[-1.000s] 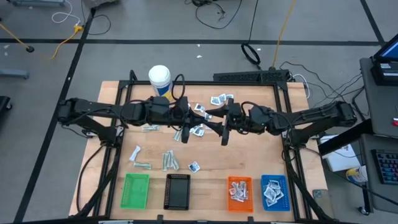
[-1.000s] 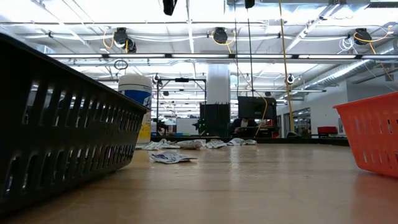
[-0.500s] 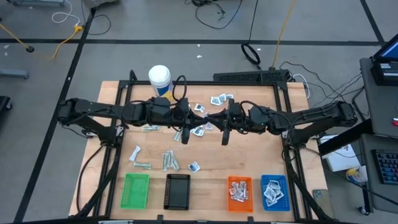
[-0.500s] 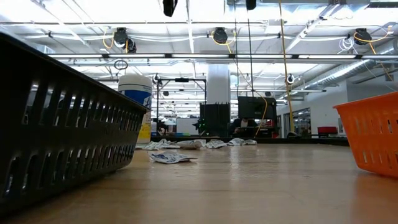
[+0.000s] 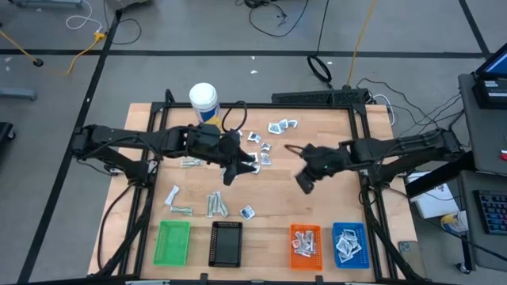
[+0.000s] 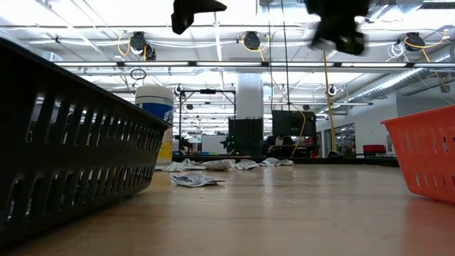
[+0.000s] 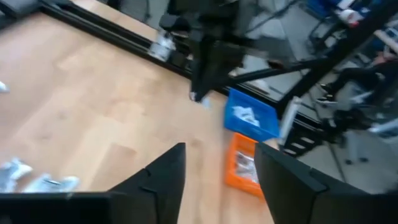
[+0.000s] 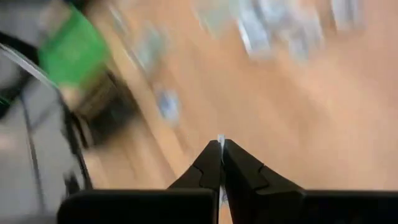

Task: Pick & Place First Aid Supplies
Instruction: Put the alcohol pad into the blue bin

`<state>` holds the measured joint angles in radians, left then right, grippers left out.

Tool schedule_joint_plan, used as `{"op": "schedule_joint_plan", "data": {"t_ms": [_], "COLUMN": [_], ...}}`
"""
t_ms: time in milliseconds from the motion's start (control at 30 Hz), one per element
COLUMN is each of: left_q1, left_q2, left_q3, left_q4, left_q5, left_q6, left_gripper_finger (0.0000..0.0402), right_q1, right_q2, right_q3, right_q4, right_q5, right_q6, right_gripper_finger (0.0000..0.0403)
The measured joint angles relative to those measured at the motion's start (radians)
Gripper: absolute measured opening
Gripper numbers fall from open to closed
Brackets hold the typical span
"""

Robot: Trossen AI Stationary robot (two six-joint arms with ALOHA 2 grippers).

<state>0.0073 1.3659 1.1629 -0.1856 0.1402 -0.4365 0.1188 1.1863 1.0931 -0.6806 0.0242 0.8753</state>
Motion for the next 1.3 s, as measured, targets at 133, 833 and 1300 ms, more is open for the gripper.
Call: {"op": "schedule_joint_plan", "data": {"t_ms": [133, 833, 1300], "left_q1": [0.009, 0.015, 0.047], "left_q2": [0.000, 0.000, 0.000], "left_q3": [0.000, 0.000, 0.000], "left_q4": [-0.006, -0.006, -0.006], "left_q5": [0.069, 0.159, 0.236], "left_q6": [-0.024, -0.041, -0.064], "left_gripper_finger": [0.0212, 0.0214, 0.0214], "right_q1": [0.002, 0.465, 0.750], "right_q2": [0.009, -0.025, 0.123], "right_q3": [0.000, 0.000, -0.017], "right_q4": [-0.316, -0.584, -0.456], "right_q5": [-0.100, -0.072, -0.077], "right_q6": [0.203, 1.110, 1.363], "right_gripper_finger": [0.0001, 0.0000, 0.0000]}}
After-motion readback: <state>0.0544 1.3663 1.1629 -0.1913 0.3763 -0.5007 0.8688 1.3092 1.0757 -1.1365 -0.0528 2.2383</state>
